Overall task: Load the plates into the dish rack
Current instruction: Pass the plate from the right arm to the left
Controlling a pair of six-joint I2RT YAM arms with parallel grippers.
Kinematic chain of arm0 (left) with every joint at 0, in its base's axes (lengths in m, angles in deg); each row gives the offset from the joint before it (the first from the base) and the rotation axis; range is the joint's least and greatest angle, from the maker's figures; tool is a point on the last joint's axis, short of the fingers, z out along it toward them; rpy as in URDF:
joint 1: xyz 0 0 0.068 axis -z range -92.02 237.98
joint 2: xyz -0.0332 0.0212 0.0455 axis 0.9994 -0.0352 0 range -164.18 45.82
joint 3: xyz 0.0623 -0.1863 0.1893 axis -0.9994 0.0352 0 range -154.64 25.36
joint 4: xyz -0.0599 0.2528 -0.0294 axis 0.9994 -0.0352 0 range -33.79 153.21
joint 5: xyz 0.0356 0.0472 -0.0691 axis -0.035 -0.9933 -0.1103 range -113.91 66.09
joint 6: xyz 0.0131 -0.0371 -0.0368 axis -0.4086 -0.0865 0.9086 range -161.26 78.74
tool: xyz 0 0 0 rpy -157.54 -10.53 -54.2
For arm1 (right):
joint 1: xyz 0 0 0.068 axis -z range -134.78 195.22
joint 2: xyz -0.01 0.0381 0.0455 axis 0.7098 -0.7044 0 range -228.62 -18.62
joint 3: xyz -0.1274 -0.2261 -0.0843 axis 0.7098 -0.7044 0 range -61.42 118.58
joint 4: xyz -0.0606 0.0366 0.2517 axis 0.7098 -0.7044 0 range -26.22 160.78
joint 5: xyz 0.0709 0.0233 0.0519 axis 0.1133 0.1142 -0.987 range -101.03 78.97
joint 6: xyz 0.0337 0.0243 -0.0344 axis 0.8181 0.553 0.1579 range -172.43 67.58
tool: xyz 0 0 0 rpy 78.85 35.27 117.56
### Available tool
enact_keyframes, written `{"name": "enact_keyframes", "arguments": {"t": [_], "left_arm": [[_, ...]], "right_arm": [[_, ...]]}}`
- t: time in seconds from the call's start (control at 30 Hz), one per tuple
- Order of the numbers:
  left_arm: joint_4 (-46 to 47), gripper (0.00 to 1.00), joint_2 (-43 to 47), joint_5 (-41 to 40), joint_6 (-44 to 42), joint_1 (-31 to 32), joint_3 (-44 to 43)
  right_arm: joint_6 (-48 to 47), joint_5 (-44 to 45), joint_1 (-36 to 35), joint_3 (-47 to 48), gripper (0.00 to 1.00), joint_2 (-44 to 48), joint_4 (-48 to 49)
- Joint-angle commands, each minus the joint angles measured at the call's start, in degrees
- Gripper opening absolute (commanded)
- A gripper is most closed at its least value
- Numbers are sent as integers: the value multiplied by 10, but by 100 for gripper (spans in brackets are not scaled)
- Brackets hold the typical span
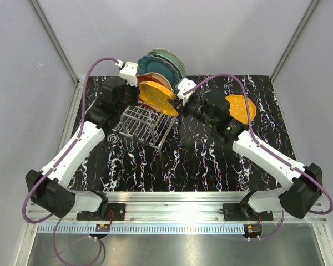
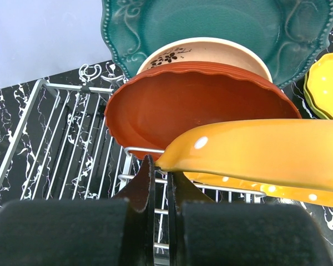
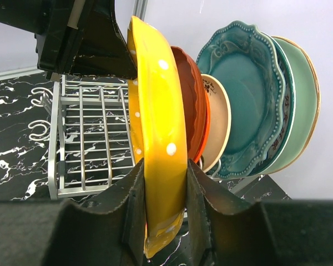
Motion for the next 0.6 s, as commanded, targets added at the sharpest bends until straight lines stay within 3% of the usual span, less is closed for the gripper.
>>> {"name": "enact_keyframes", "arguments": {"t": [0.0,0.37,0.57], "left_arm": [[97,0,1,20,9,2,-3],[83,0,-9,21,23,-8,-8],[74,0,-15,14,28,-12,-10]], "right_arm": [[10,-64,-34,27,36,-2,19],[15,-44,-34,4,47,24,7],[17,-31,-34,1,47,29,-6]]}}
